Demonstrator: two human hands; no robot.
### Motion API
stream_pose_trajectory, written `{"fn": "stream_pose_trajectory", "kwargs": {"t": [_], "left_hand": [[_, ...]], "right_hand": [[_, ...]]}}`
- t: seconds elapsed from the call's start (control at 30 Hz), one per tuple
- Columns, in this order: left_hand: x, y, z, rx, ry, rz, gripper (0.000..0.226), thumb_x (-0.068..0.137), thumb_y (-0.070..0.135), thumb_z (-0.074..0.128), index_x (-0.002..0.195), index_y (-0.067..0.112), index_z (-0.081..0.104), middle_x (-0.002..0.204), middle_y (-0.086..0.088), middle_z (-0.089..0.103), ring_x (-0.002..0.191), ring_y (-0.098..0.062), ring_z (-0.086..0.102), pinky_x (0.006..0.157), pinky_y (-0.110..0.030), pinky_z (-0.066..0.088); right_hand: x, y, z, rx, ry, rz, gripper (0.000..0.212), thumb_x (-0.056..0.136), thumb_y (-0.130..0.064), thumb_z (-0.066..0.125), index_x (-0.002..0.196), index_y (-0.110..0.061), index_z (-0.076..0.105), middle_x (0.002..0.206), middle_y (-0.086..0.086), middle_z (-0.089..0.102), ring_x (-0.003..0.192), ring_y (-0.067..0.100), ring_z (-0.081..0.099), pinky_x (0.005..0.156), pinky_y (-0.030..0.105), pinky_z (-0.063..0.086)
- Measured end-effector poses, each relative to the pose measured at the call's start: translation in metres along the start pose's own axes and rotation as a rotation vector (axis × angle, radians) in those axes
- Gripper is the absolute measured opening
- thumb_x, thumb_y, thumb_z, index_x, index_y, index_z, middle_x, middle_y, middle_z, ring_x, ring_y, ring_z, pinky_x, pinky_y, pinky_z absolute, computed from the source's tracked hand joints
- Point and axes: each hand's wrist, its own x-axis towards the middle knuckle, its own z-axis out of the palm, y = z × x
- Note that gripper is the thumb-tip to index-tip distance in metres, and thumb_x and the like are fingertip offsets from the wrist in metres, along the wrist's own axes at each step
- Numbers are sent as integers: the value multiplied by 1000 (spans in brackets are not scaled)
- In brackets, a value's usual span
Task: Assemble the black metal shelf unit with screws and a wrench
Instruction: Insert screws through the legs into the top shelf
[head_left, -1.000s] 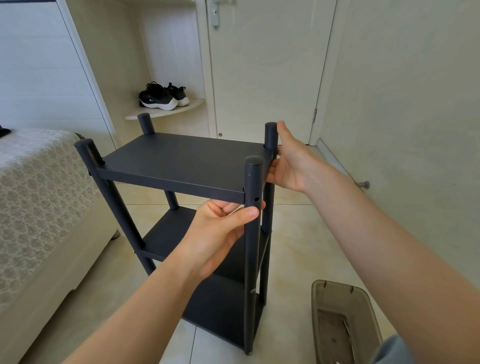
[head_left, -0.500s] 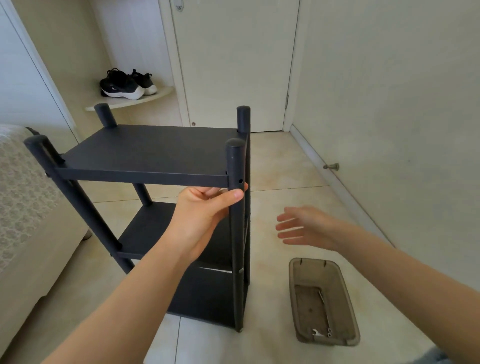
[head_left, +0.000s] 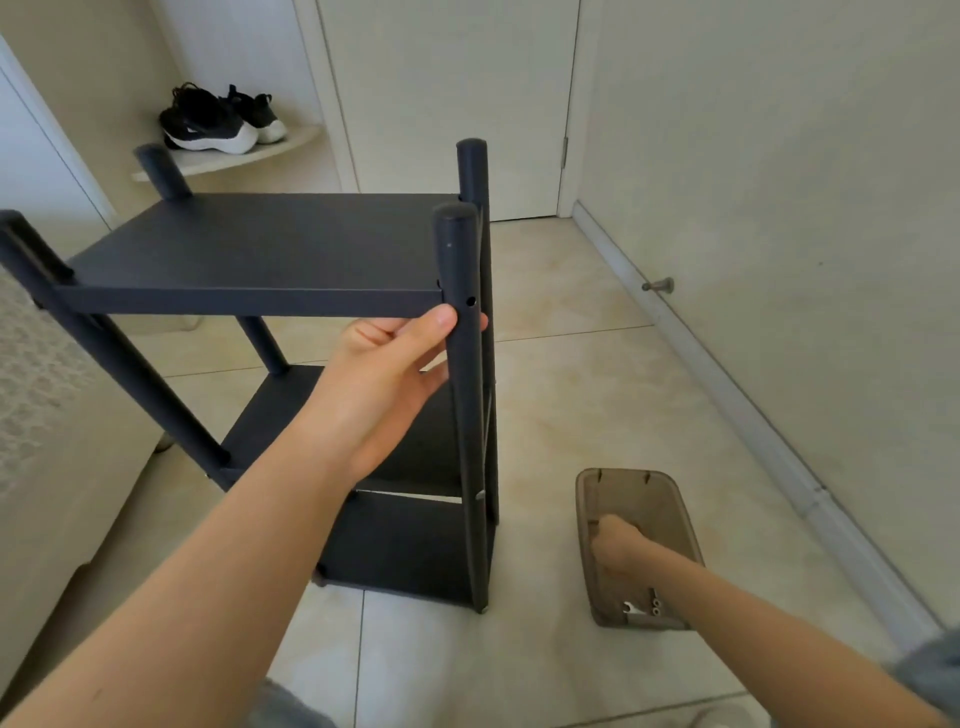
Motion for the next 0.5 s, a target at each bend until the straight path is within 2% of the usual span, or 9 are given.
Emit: {"fn": "stream_pose_trajectory", "kwargs": {"t": [0.1,0.27,0.37,0.5], "left_hand": [[-1,-2,-1,-29,12,0,17,86,23,67,92,14,80,104,-6,76,114,-24,69,89,-30,57],[-1,-3,-3,-60,23,8,13,86,19,68,91,12,77,106,-7,77,115,-26,68,88,-32,57],[-1,-5,-2,-50,23,10,13,86,21,68,87,20,80,104,-3,77,114,-24,69,89,-31,57],[0,-6,-1,-35,22,6,14,87,22,67,84,22,81,104,-2,77,113,-22,69,92,-32,56]], "right_hand": [[5,6,28,-65,-6,15,35,101,-12,44,132,4,51,131,20,57,122,33,55,95,32,44],[12,13,52,-132,6,-35,40,102,-21,49,134,0,36,133,17,54,117,31,57,84,33,48],[13,12,59,-156,-59,-67,45,99,-28,56,133,-4,38,131,13,54,113,28,57,76,28,46],[12,7,73,-159,-122,-119,45,90,-34,67,123,-10,49,120,7,58,101,22,57,72,26,45]]}}
